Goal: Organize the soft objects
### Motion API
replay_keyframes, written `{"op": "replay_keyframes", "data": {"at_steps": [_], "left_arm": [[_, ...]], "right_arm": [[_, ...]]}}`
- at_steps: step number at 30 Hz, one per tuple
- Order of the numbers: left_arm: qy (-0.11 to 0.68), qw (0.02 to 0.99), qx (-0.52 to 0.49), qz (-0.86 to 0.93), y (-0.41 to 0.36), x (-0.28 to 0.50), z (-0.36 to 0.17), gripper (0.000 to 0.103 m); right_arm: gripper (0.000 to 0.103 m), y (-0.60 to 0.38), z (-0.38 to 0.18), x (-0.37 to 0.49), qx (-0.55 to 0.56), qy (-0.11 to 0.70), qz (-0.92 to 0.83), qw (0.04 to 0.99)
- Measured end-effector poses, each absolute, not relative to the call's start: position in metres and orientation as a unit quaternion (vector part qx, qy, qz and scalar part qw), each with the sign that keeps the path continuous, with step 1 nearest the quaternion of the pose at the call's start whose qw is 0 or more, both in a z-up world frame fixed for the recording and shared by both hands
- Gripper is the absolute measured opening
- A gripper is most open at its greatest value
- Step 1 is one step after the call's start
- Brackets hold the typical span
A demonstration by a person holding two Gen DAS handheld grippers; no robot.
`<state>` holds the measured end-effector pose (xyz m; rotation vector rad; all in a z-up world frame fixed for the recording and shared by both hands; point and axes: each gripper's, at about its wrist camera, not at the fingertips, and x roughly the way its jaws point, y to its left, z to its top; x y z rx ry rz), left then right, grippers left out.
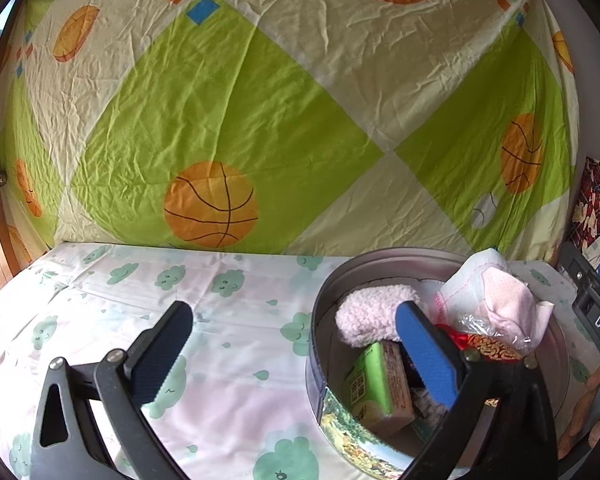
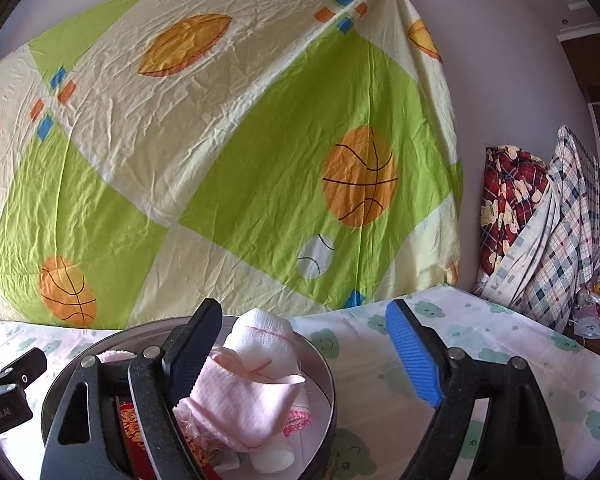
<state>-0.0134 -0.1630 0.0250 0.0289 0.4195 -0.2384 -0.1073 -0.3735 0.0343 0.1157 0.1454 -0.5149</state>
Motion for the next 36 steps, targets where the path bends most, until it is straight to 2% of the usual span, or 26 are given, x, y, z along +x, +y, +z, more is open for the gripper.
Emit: {"op": "replay_keyframes", "data": {"at_steps": [10, 36], "left_arm": [[0.186, 0.975, 0.032, -0.116, -0.161, -0.024, 0.025, 0.103], [0.159, 0.98, 0.05, -0.11, -0.146, -0.058, 0.017, 0.103]], "right_arm": [[0.086, -0.34, 0.04, -0.138, 0.029, 0.011, -0.261, 0.965], [0.086, -0.3, 0.041, -0.164, 0.018, 0.006, -0.218, 0.976]]}}
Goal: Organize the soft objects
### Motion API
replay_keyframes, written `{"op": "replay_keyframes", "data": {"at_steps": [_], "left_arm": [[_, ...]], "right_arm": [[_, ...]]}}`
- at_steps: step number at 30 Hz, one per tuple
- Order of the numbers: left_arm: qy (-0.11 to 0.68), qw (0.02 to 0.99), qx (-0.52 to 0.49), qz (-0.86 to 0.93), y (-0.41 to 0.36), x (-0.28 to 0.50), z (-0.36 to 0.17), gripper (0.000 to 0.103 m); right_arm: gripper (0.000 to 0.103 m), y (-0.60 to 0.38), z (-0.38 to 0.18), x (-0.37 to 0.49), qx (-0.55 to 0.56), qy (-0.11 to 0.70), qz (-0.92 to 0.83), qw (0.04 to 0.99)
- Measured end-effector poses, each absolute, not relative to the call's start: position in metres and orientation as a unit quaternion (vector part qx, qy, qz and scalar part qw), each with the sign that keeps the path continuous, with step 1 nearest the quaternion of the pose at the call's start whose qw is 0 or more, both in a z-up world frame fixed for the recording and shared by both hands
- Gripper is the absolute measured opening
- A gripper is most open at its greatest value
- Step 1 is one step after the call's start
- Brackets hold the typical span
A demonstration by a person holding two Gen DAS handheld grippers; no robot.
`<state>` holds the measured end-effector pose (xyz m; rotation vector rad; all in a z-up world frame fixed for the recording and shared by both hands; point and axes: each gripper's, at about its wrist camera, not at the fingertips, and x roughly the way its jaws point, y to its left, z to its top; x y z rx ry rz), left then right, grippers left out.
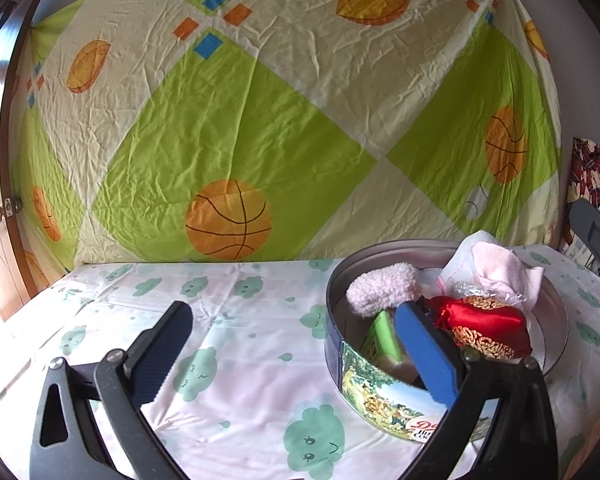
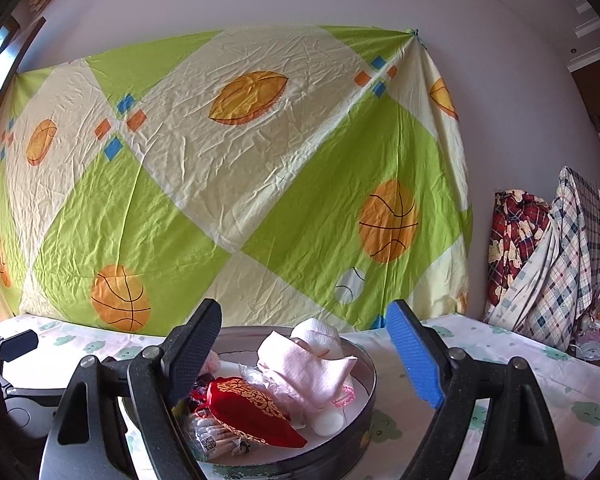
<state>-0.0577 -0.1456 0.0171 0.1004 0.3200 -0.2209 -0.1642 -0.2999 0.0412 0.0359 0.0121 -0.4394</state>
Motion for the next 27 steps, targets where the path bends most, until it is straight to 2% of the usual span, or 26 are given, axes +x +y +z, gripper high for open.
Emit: {"op": "replay_keyframes", "data": {"at_steps": [27], "left_arm": [[0.173, 0.979, 0.044, -0.103, -0.1422, -0.0572, 0.0161, 0.103]], "right_arm": [[0.09, -0.2961, 0.0414, -0.1649, 0.004, 0.003, -0.22, 0.975]]}}
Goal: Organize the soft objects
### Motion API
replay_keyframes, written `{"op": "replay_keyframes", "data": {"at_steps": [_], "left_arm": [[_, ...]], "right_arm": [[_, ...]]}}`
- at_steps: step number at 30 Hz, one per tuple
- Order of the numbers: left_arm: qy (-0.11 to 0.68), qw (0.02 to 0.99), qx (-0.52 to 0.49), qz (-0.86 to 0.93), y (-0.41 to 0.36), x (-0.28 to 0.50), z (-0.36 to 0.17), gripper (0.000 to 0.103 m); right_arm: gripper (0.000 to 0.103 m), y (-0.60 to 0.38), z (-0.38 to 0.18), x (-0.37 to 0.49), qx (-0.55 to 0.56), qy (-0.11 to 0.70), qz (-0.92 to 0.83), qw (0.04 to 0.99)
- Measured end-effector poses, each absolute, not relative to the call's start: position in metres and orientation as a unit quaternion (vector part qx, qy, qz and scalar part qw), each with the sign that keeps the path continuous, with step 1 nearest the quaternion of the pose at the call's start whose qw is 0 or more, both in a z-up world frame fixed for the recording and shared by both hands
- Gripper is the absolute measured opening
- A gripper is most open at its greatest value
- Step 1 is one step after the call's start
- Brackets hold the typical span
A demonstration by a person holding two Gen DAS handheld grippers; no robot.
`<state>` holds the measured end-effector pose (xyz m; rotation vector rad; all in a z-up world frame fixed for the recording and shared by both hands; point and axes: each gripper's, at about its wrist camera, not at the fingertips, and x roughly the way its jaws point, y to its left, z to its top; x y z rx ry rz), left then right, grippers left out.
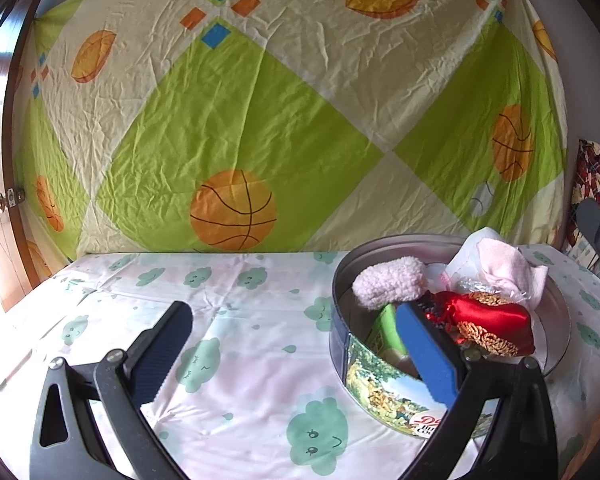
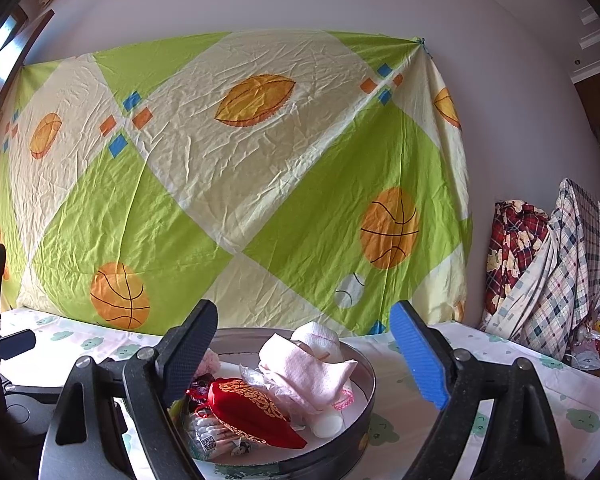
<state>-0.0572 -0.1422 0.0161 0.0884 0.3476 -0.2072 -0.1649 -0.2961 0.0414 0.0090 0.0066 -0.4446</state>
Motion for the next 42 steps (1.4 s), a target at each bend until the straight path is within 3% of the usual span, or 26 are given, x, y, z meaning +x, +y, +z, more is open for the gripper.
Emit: {"op": "replay_keyframes", "data": {"at_steps": [42], "left_arm": [[0.183, 0.976, 0.046, -0.108, -0.1477, -0.0541, 0.0123, 0.103]], "right_arm": [[0.09, -0.298, 0.0396, -0.161, 0.003, 0.011, -0.222, 0.975]]}}
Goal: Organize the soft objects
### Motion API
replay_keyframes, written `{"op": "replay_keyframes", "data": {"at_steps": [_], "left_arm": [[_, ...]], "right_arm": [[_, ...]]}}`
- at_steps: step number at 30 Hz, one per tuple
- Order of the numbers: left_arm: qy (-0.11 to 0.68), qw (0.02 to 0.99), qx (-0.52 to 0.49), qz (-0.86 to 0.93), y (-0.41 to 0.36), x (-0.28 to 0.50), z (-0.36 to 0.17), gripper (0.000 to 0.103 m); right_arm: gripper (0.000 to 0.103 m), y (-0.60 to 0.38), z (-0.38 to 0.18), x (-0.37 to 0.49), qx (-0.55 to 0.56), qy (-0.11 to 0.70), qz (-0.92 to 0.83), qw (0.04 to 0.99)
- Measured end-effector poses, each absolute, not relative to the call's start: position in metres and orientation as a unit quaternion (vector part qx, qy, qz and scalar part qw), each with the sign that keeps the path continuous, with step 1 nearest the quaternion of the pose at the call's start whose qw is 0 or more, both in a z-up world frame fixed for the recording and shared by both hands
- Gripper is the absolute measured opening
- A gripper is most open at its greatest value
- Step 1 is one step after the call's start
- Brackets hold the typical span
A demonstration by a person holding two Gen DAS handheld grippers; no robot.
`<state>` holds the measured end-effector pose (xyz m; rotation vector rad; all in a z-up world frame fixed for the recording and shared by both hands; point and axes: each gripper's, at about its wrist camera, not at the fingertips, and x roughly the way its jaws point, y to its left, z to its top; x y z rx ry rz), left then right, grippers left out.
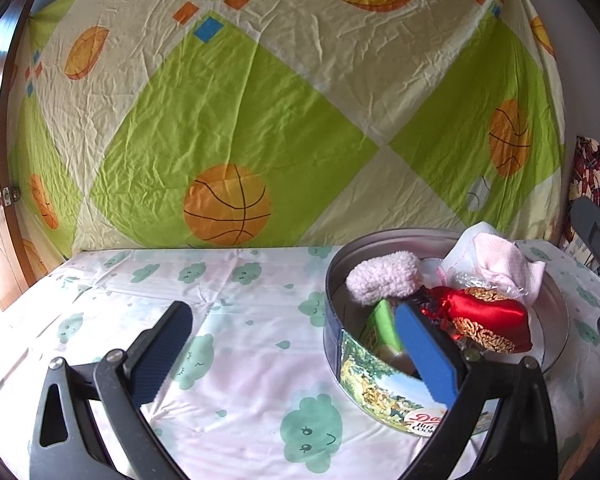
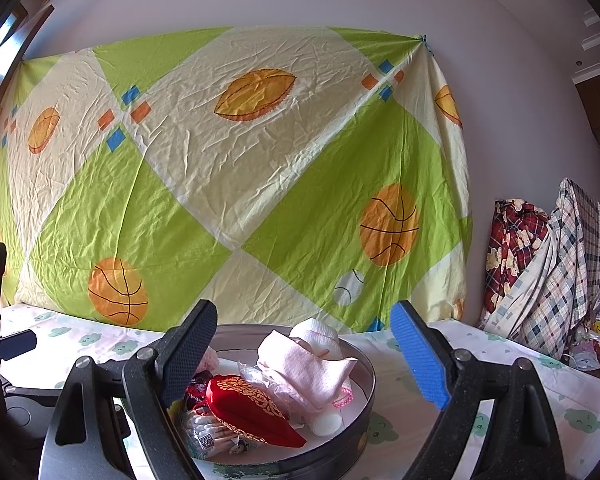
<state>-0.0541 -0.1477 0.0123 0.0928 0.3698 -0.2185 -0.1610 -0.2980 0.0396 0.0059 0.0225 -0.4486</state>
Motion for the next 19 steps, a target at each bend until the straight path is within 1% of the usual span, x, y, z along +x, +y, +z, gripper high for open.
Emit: {"op": "replay_keyframes", "data": {"at_steps": [19], "left_arm": [[0.194, 0.973, 0.045, -0.112, -0.1493, -0.0512, 0.0119, 0.103]], "right_arm": [[0.09, -0.3019, 0.0393, -0.1594, 0.008, 0.017, -0.228, 0.974]]}}
